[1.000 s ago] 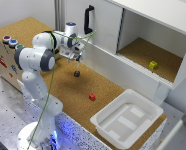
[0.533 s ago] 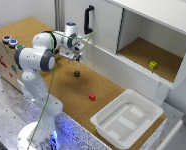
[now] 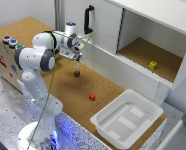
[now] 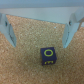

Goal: Grasp the purple block

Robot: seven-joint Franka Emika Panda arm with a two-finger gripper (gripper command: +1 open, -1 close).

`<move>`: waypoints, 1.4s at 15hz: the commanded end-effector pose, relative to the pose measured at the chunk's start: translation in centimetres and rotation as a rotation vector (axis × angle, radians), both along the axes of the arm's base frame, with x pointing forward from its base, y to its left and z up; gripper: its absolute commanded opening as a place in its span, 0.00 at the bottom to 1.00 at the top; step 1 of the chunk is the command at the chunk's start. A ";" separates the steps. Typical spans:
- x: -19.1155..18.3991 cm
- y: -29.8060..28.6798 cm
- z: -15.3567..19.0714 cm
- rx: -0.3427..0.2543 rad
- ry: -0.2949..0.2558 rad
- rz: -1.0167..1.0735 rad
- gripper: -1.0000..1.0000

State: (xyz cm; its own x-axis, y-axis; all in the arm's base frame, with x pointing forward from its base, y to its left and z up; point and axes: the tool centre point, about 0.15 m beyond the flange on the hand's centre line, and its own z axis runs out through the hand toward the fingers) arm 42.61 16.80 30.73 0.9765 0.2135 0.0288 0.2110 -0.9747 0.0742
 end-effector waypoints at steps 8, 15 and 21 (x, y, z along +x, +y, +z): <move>0.1 0.3 0.4 -0.082 0.007 -0.013 1.00; -0.6 0.6 -0.8 0.006 -0.004 0.025 1.00; 0.0 1.4 -2.0 0.050 -0.066 0.040 1.00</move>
